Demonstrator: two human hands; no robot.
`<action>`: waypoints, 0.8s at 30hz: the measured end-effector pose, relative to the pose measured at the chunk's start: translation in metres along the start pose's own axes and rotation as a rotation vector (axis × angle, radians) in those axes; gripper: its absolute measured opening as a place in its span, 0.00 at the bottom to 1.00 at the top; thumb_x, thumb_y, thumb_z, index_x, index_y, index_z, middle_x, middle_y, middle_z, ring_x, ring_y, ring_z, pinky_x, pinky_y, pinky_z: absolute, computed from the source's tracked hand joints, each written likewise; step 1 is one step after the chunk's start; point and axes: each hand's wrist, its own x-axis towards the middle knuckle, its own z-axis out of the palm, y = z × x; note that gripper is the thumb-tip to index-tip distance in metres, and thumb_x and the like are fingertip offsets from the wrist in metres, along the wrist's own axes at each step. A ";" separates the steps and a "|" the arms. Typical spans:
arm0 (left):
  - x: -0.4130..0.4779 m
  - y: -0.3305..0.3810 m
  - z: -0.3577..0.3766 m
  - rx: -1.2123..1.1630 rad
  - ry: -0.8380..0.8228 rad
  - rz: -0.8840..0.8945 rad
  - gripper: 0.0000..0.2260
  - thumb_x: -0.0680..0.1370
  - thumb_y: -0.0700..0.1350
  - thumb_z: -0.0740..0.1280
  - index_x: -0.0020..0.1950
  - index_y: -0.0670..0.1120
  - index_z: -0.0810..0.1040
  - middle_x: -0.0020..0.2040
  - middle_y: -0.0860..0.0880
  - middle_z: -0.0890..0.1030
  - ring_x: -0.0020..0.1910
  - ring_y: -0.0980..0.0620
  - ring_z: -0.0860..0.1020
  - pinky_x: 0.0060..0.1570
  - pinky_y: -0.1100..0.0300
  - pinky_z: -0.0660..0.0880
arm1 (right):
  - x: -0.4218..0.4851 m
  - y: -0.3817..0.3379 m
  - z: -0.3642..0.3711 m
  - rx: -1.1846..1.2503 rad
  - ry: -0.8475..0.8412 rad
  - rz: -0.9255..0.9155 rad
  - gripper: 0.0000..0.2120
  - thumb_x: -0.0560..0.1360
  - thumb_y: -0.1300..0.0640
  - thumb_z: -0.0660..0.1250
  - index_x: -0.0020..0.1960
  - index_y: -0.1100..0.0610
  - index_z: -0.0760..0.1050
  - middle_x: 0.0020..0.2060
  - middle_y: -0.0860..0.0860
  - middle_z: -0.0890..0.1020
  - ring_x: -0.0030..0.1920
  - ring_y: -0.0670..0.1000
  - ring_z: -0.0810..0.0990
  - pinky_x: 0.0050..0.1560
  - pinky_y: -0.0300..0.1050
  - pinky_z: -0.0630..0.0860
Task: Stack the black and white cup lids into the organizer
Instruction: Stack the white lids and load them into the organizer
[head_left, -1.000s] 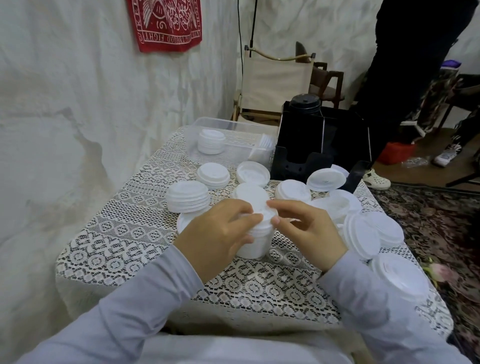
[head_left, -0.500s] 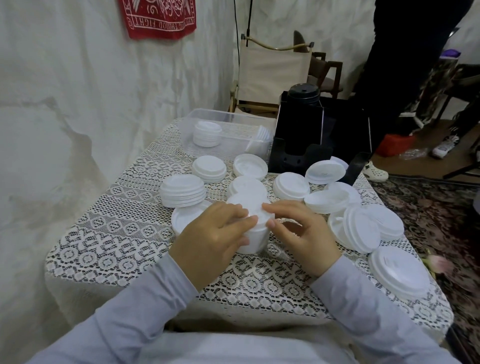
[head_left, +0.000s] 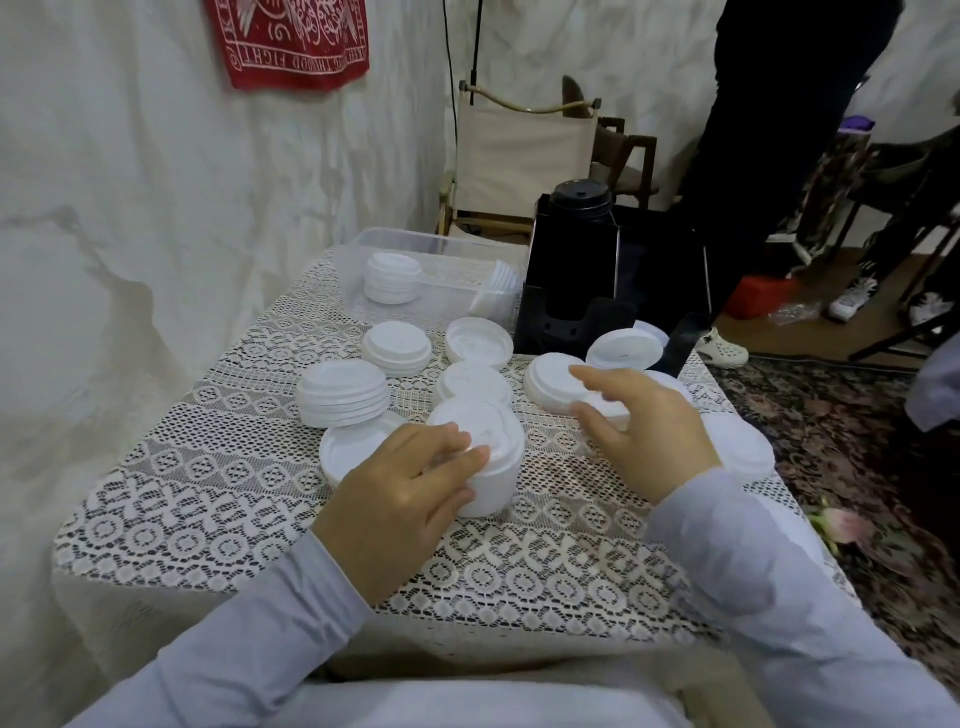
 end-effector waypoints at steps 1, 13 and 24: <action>0.000 0.001 0.000 0.001 -0.005 -0.006 0.14 0.74 0.44 0.64 0.55 0.40 0.81 0.51 0.41 0.80 0.51 0.47 0.77 0.53 0.57 0.75 | 0.005 0.004 -0.007 -0.238 -0.023 0.006 0.17 0.78 0.49 0.63 0.66 0.44 0.72 0.61 0.44 0.77 0.60 0.49 0.74 0.56 0.44 0.70; 0.002 0.005 -0.008 -0.039 -0.076 -0.068 0.14 0.74 0.45 0.63 0.56 0.41 0.81 0.52 0.44 0.80 0.53 0.47 0.78 0.52 0.58 0.75 | 0.025 0.009 -0.008 -0.681 -0.162 0.015 0.08 0.76 0.53 0.61 0.53 0.52 0.76 0.41 0.50 0.79 0.45 0.56 0.78 0.40 0.43 0.69; 0.023 0.012 -0.023 -0.387 -0.014 -0.360 0.17 0.73 0.52 0.62 0.58 0.47 0.77 0.47 0.58 0.79 0.50 0.63 0.75 0.52 0.76 0.68 | 0.015 -0.050 -0.025 1.496 -0.124 0.520 0.08 0.77 0.61 0.61 0.43 0.62 0.77 0.35 0.54 0.84 0.31 0.49 0.83 0.28 0.40 0.79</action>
